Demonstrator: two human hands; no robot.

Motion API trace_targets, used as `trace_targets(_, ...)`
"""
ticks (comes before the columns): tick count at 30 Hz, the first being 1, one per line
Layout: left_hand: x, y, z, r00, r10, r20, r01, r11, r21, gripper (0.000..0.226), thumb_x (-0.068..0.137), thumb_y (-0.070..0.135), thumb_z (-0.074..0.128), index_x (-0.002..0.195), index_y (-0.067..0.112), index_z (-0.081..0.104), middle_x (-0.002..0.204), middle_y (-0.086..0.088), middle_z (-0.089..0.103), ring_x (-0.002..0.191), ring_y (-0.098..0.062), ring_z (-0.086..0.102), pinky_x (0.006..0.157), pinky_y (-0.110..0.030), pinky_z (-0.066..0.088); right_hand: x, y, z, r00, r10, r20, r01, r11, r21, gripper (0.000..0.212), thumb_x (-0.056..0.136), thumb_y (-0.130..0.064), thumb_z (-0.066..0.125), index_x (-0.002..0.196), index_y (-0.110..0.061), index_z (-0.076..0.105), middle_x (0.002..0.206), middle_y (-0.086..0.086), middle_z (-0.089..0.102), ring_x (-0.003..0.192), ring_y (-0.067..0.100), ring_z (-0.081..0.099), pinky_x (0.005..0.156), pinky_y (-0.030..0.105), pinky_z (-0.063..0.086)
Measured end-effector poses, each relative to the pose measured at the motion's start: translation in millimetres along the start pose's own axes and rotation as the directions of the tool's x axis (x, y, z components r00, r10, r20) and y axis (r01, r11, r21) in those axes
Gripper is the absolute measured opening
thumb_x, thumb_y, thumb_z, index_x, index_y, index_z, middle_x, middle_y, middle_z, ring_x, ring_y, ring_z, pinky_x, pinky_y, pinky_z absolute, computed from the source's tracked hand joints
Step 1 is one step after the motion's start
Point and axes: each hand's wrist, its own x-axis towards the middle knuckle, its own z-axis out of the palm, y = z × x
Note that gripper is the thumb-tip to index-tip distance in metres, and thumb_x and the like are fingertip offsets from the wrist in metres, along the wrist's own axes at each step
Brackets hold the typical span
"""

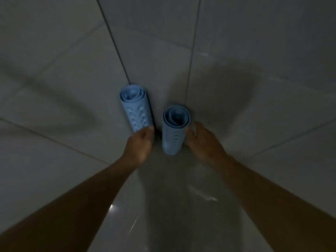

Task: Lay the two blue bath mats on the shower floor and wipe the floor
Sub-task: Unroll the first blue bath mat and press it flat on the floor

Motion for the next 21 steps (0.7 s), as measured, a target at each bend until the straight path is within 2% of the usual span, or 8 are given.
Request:
trace_targets(3,39,-5,15,0.996,-0.078,0.039,0.084,0.98,-0.181,0.029,0.096,0.049,0.048,0.077,0.032,0.06,0.091,-0.004,0.067,0.088,-0.02,0.062,0.09,-0.035,0.045,39,7,16,0.999,0.032,0.008,-0.033,0.987,0.157,0.062,0.101,-0.06,0.025,0.145,-0.018,0.037,0.14,0.009,0.053,0.121,0.025,0.054,0.097,0.035,0.044)
trace_targets(4,45,1,21,0.988,-0.12,0.097,0.14,0.961,-0.238,0.027,0.101,0.041,0.046,0.082,0.029,0.06,0.09,0.0,0.063,0.089,-0.016,0.058,0.087,-0.031,0.045,51,5,18,0.999,0.051,0.017,-0.054,0.978,0.203,0.064,0.1,-0.062,0.025,0.146,-0.019,0.037,0.142,0.007,0.053,0.123,0.024,0.053,0.099,0.033,0.042)
trace_targets(7,55,16,38,0.989,-0.064,0.132,0.11,0.916,-0.387,0.026,0.108,0.032,0.033,0.117,0.019,0.055,0.098,0.007,0.062,0.09,-0.009,0.06,0.075,-0.008,0.049,72,8,32,1.0,0.025,0.019,-0.029,0.955,0.294,0.068,0.097,-0.067,0.026,0.149,-0.024,0.036,0.145,0.004,0.051,0.127,0.023,0.052,0.109,0.042,0.041)
trace_targets(10,50,33,45,0.963,-0.114,0.244,0.214,0.873,-0.437,0.049,0.104,0.045,0.037,0.14,0.013,0.048,0.126,-0.002,0.061,0.108,-0.019,0.061,0.086,-0.023,0.049,77,10,35,1.0,0.016,0.016,-0.021,0.928,0.371,0.06,0.1,-0.059,0.029,0.149,-0.026,0.036,0.146,0.002,0.051,0.128,0.021,0.051,0.11,0.043,0.04)
trace_targets(13,51,36,46,0.948,-0.213,0.238,0.301,0.848,-0.437,0.035,0.1,0.053,0.044,0.124,0.029,0.051,0.117,0.004,0.056,0.109,-0.017,0.054,0.092,-0.032,0.047,69,10,37,0.997,0.055,0.053,-0.073,0.892,0.446,0.064,0.09,-0.068,0.035,0.143,-0.034,0.043,0.14,-0.002,0.055,0.123,0.019,0.055,0.106,0.046,0.045)
trace_targets(15,49,37,43,0.944,-0.24,0.228,0.32,0.837,-0.445,0.026,0.1,0.049,0.047,0.117,0.03,0.053,0.122,0.003,0.057,0.116,-0.02,0.056,0.096,-0.037,0.05,66,15,38,0.991,0.104,0.08,-0.131,0.862,0.49,0.065,0.079,-0.073,0.038,0.133,-0.038,0.051,0.135,-0.005,0.059,0.119,0.018,0.058,0.102,0.048,0.048)
trace_targets(18,42,36,41,0.95,-0.205,0.236,0.29,0.861,-0.419,0.026,0.1,0.042,0.048,0.116,0.023,0.056,0.135,-0.009,0.058,0.117,-0.026,0.059,0.097,-0.045,0.053,57,11,32,0.985,0.127,0.118,-0.172,0.781,0.601,0.023,0.094,-0.043,0.047,0.113,-0.033,0.057,0.127,0.001,0.061,0.112,0.02,0.06,0.095,0.049,0.054)
trace_targets(21,28,38,44,0.951,-0.213,0.222,0.291,0.859,-0.422,0.022,0.101,0.036,0.046,0.107,0.019,0.058,0.132,-0.013,0.06,0.118,-0.032,0.06,0.091,-0.047,0.056,45,13,28,0.973,0.156,0.172,-0.232,0.696,0.679,0.023,0.099,-0.016,0.047,0.12,-0.021,0.056,0.128,0.007,0.059,0.114,0.025,0.059,0.089,0.045,0.058)
